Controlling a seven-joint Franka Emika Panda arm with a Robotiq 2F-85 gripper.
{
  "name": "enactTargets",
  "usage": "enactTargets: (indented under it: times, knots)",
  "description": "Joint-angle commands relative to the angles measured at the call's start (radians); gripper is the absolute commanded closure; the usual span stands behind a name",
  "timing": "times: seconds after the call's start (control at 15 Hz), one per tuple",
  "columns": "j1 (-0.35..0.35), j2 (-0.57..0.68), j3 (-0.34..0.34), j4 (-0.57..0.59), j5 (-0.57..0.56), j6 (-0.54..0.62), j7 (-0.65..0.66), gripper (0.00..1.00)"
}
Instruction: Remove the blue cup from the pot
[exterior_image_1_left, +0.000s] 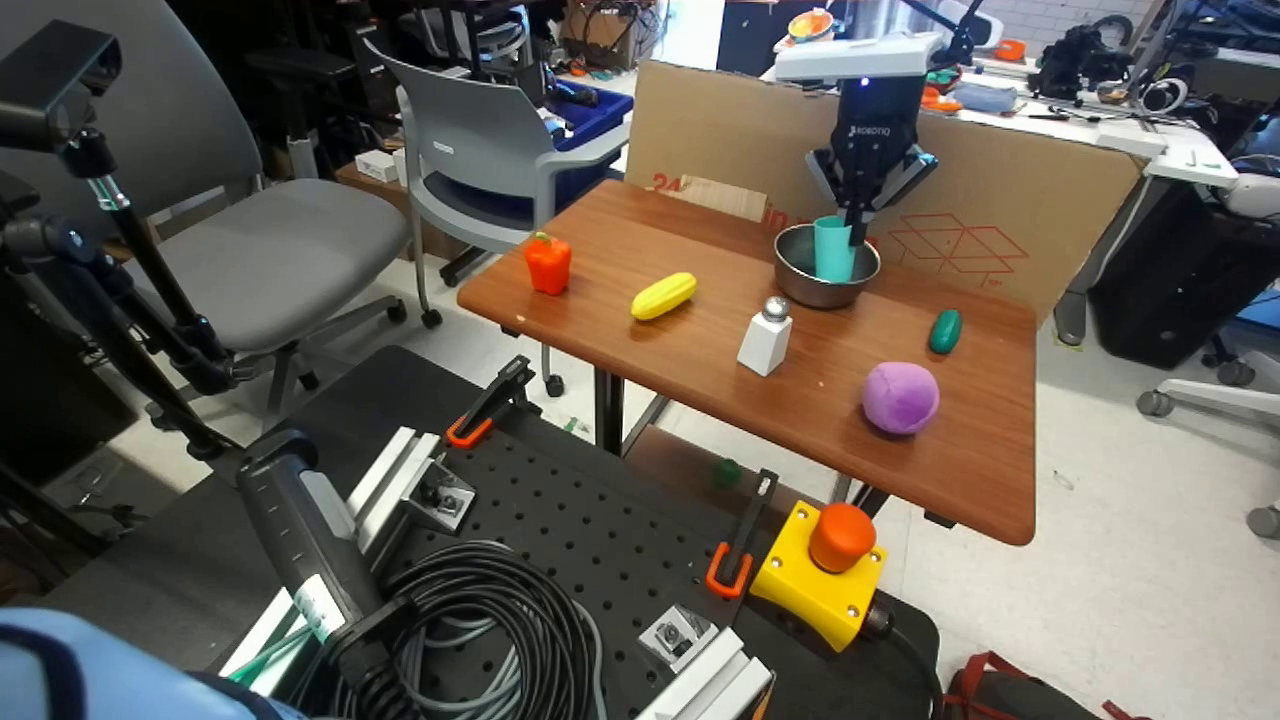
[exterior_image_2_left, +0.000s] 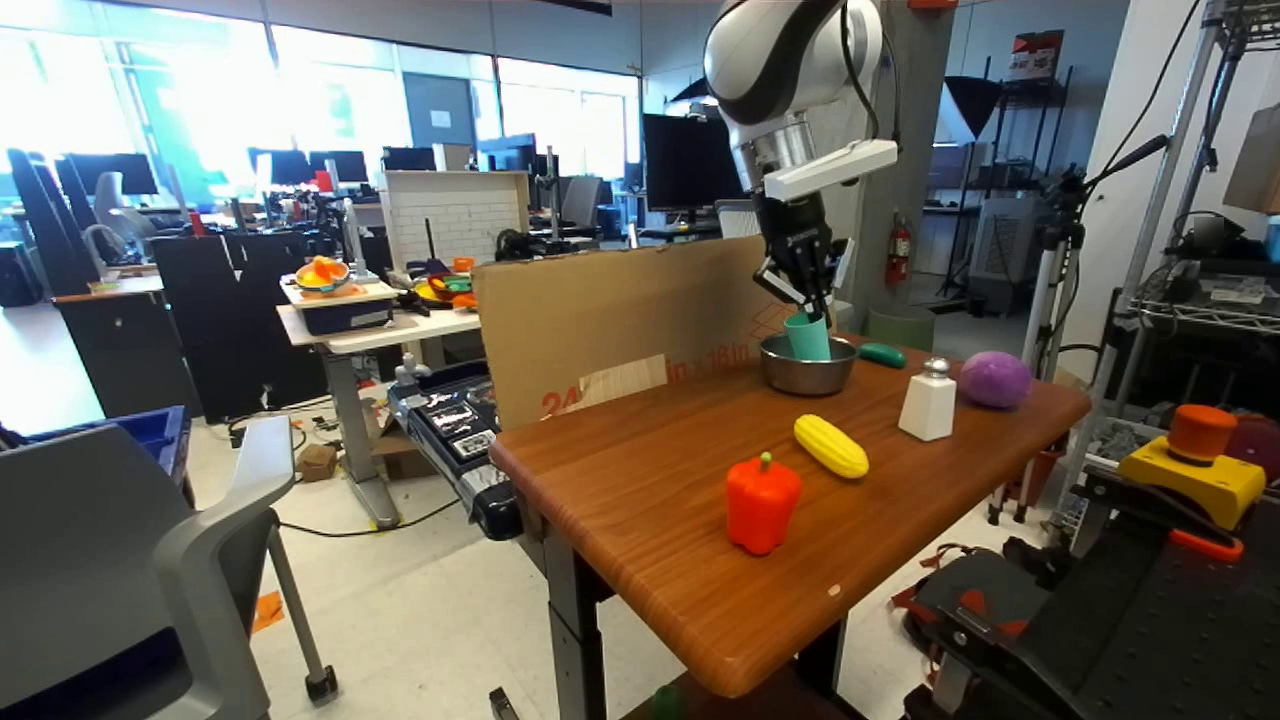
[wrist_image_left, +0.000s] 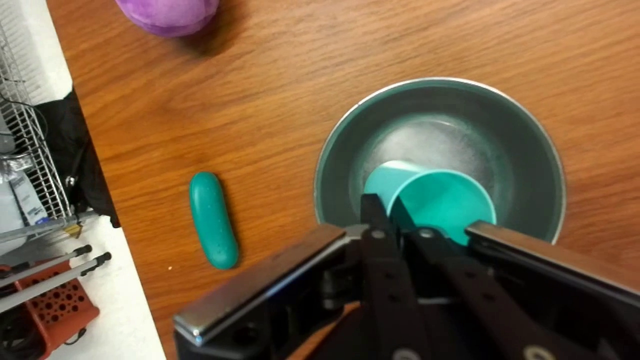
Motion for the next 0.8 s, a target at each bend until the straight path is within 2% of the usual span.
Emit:
enactTargets:
  times: [0.0, 0.47, 0.73]
  knots:
    - [0.016, -0.113, -0.007, -0.083, 0.021, 0.012, 0.01, 0.99]
    - [0.06, -0.289, 0.061, -0.214, 0.094, 0.056, 0.01, 0.99]
    - [0.092, -0.279, 0.1, -0.23, 0.174, 0.092, 0.041, 0.99]
